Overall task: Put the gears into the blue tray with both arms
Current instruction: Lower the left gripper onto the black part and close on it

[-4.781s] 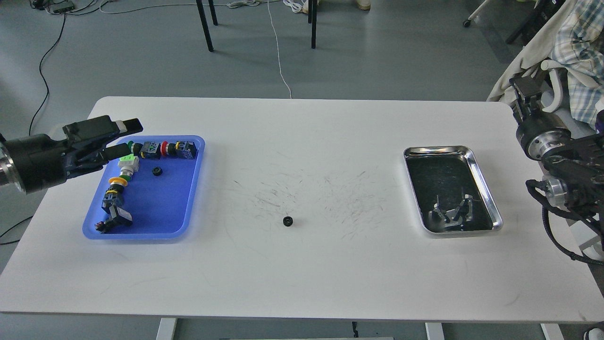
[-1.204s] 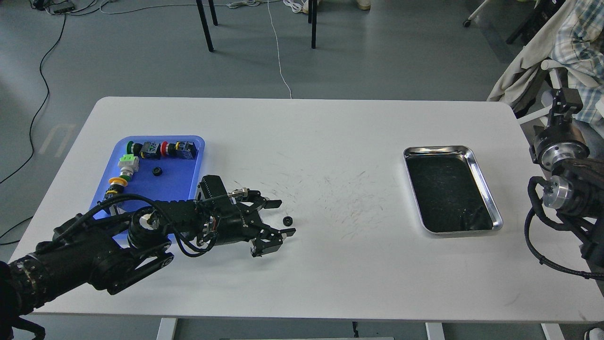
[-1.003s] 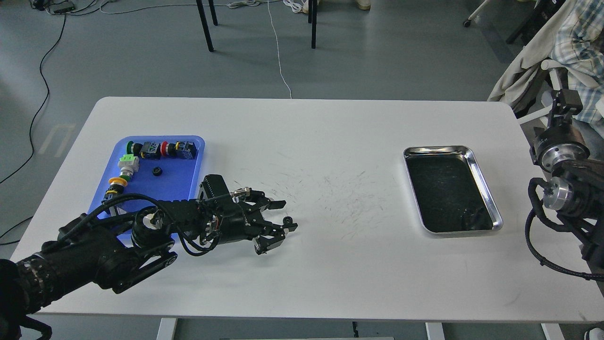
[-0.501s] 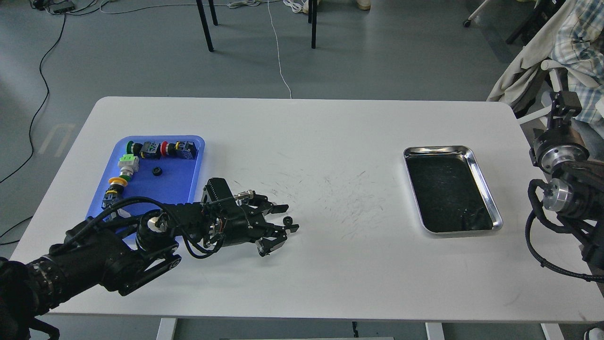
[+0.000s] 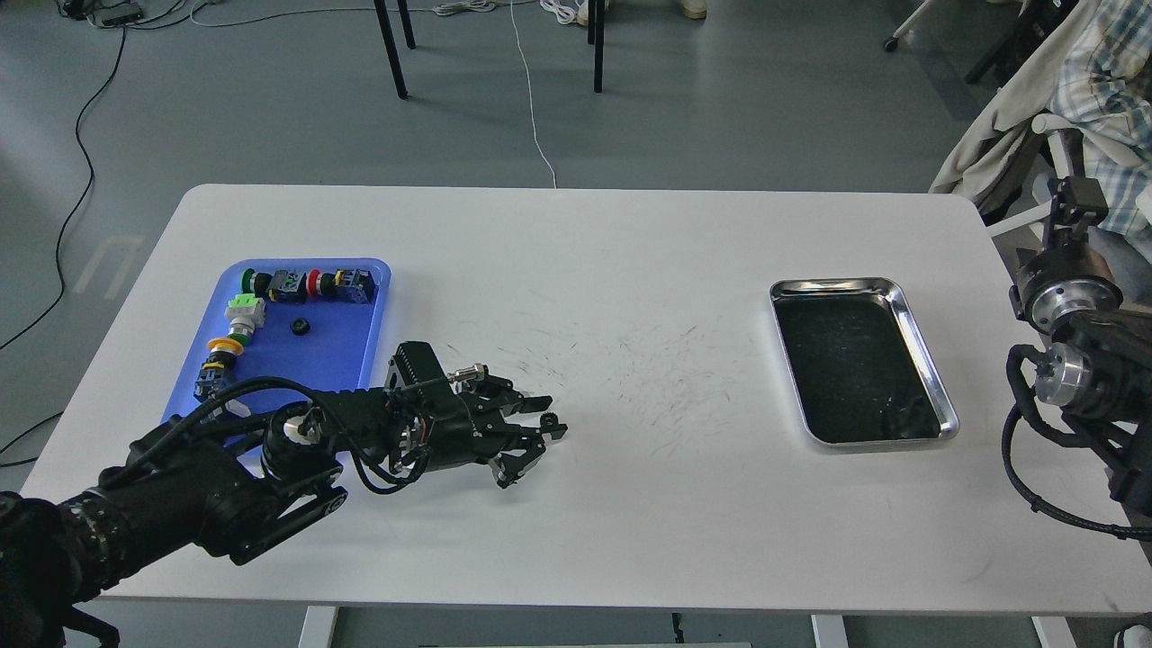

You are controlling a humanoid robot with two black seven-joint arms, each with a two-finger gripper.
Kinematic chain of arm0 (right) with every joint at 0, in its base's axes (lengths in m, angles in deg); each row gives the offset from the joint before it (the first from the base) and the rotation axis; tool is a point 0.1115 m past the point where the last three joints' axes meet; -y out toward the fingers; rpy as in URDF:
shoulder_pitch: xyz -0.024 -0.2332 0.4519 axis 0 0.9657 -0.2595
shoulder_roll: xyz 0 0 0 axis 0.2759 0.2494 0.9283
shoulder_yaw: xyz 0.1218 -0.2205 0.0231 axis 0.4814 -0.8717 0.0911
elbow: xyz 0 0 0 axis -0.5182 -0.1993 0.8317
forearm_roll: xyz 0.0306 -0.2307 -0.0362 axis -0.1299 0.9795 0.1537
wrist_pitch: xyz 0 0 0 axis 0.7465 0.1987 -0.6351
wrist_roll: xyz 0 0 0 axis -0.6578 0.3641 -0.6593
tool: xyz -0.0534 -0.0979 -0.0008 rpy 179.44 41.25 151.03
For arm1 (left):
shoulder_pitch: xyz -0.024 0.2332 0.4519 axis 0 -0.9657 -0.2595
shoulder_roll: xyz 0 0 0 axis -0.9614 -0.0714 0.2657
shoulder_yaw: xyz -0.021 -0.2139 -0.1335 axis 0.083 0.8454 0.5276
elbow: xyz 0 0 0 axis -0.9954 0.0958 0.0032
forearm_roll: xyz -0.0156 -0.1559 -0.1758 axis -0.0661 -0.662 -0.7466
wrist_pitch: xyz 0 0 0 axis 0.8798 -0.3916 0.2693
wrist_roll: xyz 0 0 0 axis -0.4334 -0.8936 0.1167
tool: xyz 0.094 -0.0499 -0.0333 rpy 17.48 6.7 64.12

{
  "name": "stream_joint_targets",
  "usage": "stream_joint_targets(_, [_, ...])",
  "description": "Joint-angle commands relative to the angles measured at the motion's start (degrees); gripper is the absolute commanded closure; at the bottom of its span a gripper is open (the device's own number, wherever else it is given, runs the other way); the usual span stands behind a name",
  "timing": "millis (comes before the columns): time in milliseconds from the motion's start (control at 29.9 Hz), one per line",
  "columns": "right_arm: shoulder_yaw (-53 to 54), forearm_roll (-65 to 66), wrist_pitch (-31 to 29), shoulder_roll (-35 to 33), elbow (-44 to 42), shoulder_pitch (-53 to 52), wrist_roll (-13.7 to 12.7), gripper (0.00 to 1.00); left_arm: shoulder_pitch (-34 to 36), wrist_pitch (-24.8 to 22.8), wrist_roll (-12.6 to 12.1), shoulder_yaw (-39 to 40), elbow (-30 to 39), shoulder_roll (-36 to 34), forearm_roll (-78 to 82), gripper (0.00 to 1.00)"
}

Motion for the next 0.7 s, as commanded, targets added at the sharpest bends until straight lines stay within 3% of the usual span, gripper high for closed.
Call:
stream_joint_targets(0, [0.01, 0.08, 0.01, 0.01, 0.0, 0.01, 0.0, 0.05, -0.12, 0.0, 0.0, 0.0, -0.18, 0.01, 0.0, 0.67])
stream_joint_targets(669, [-0.08, 0.17, 0.01, 0.01, -0.09, 0.53, 0.09, 0.05, 0.14, 0.0, 0.0, 0.0, -0.18, -0.16, 0.0, 0.9])
